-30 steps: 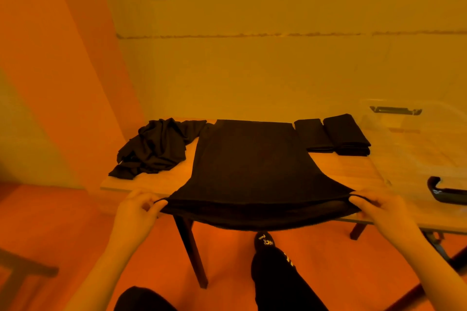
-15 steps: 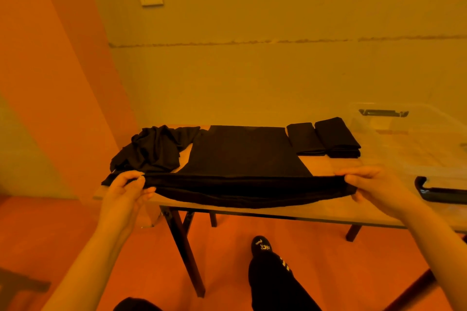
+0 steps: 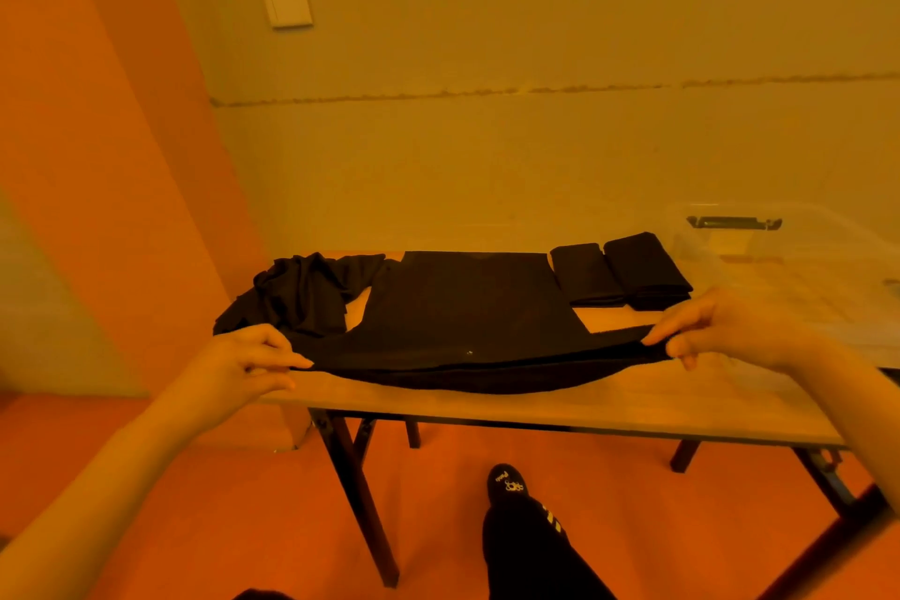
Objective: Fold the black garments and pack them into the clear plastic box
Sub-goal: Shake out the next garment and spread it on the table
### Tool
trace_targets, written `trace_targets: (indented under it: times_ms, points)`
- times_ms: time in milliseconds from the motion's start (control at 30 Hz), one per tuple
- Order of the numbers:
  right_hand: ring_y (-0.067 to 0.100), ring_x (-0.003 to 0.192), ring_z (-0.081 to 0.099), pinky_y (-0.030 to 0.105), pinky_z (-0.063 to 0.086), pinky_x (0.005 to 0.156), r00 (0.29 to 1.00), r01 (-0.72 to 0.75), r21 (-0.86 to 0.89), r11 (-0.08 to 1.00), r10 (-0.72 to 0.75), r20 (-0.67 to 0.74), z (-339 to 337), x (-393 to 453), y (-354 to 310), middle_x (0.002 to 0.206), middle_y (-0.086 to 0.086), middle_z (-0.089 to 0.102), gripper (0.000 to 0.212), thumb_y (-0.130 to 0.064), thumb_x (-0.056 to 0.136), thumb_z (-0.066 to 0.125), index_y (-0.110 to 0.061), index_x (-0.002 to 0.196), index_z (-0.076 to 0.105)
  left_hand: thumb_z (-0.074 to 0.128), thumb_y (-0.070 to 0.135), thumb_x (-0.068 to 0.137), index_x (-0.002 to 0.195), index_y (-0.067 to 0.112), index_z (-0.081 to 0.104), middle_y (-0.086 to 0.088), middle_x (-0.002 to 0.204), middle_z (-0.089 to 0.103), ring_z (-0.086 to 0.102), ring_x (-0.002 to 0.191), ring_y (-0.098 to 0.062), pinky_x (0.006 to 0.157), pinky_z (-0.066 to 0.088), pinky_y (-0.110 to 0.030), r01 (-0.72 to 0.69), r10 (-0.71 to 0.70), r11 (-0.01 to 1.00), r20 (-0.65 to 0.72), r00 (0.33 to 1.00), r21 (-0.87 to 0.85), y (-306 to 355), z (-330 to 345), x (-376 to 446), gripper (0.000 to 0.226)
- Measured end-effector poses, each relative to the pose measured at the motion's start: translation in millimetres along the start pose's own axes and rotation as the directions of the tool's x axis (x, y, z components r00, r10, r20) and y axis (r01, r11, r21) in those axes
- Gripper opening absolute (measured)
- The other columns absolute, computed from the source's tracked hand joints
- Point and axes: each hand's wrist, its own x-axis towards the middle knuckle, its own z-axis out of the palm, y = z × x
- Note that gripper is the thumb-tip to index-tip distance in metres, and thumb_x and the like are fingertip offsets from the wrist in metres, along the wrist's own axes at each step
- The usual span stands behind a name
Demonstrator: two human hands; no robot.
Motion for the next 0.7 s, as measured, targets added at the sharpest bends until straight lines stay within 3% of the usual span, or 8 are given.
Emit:
trace_targets:
  times_ms: [67,133,233,300,400,567,633,700]
  points:
    - [0.016,0.066,0.066,0.016,0.049,0.066,0.998,-0.003,-0.055,0.998,0.007,0.068,-6.5,3.5,-5.6,0.066,0.009,0.068,0.015,-0.022,0.067,0.078,-0.032,0.077,0.074,0.076,0.004,0.069,0.086,0.048,0.071,0.022,0.094,0.055,0.055,0.079,0.004,0.064,0.041,-0.009,-0.136,0.136,0.973,0.012,0.991,0.184,-4.9,-5.6,5.1,0.047]
    - [0.008,0.059,0.062,0.014,0.049,0.062,0.997,0.002,-0.116,0.993,0.007,0.079,-11.3,8.1,-9.3,0.067,0.005,0.068,0.022,-0.008,0.072,0.075,-0.030,0.075,0.072,0.077,0.001,0.068,0.088,0.028,0.075,0.018,0.091,0.054,0.052,0.078,0.014,0.061,0.042,-0.007,-0.243,0.248,0.922,0.024,0.968,0.302,-6.9,-9.2,11.0,0.034]
    - [0.000,0.055,0.057,0.007,0.043,0.059,0.999,0.025,-0.156,0.987,-0.028,-0.018,-16.1,13.1,-16.7,0.060,-0.006,0.064,0.031,-0.002,0.080,0.067,-0.027,0.063,0.067,0.074,0.001,0.074,0.088,0.018,0.073,0.023,0.079,0.050,0.051,0.080,0.014,0.054,0.042,-0.014,-0.241,0.257,0.896,0.008,0.966,0.372,0.2,-11.7,22.1,0.022]
    - [0.000,0.067,0.058,0.007,0.044,0.063,0.993,0.048,-0.063,0.997,-0.054,-0.100,-18.4,15.1,-17.8,0.076,-0.001,0.065,0.037,0.000,0.081,0.064,-0.025,0.054,0.066,0.068,0.007,0.082,0.088,0.021,0.067,0.022,0.083,0.050,0.055,0.074,0.001,0.057,0.038,-0.015,-0.182,0.207,0.910,-0.029,0.978,0.373,7.3,-11.6,28.0,0.016]
    - [0.006,0.095,0.059,0.017,0.043,0.076,0.980,0.067,0.086,0.994,-0.050,-0.194,-21.6,17.8,-13.8,0.101,-0.002,0.065,0.027,0.004,0.081,0.062,-0.012,0.063,0.072,0.061,0.014,0.088,0.086,0.028,0.053,0.019,0.083,0.049,0.050,0.066,-0.002,0.057,0.037,-0.016,-0.124,0.144,0.926,-0.031,0.989,0.357,13.1,-10.6,33.0,0.017]
    - [0.001,0.079,0.052,0.015,0.036,0.064,0.946,0.022,0.122,0.992,0.018,-0.323,-18.1,14.4,-14.1,0.083,-0.010,0.060,0.018,-0.001,0.083,0.060,-0.017,0.086,0.067,0.079,0.014,0.072,0.093,0.025,0.062,0.022,0.084,0.042,0.050,0.067,0.000,0.060,0.047,-0.025,-0.177,0.157,0.904,0.084,0.984,0.388,4.7,-7.6,29.6,0.028]
    - [0.001,0.078,0.052,0.014,0.035,0.064,0.943,0.020,0.140,0.990,0.028,-0.332,-17.4,13.9,-14.4,0.082,-0.009,0.060,0.019,0.001,0.082,0.062,-0.017,0.084,0.067,0.076,0.008,0.074,0.085,0.020,0.070,0.015,0.076,0.045,0.051,0.064,-0.001,0.057,0.042,-0.019,-0.187,0.187,0.915,0.035,0.982,0.357,3.0,-7.9,28.7,0.018]
    - [0.002,0.079,0.053,0.015,0.036,0.064,0.940,0.013,0.170,0.985,0.046,-0.338,-18.1,14.8,-12.8,0.083,-0.007,0.061,0.022,0.003,0.080,0.063,-0.018,0.080,0.067,0.069,0.007,0.079,0.079,0.024,0.070,0.016,0.094,0.050,0.052,0.081,-0.001,0.062,0.041,-0.015,-0.143,0.157,0.955,-0.031,0.987,0.258,5.1,-10.4,30.8,0.017]
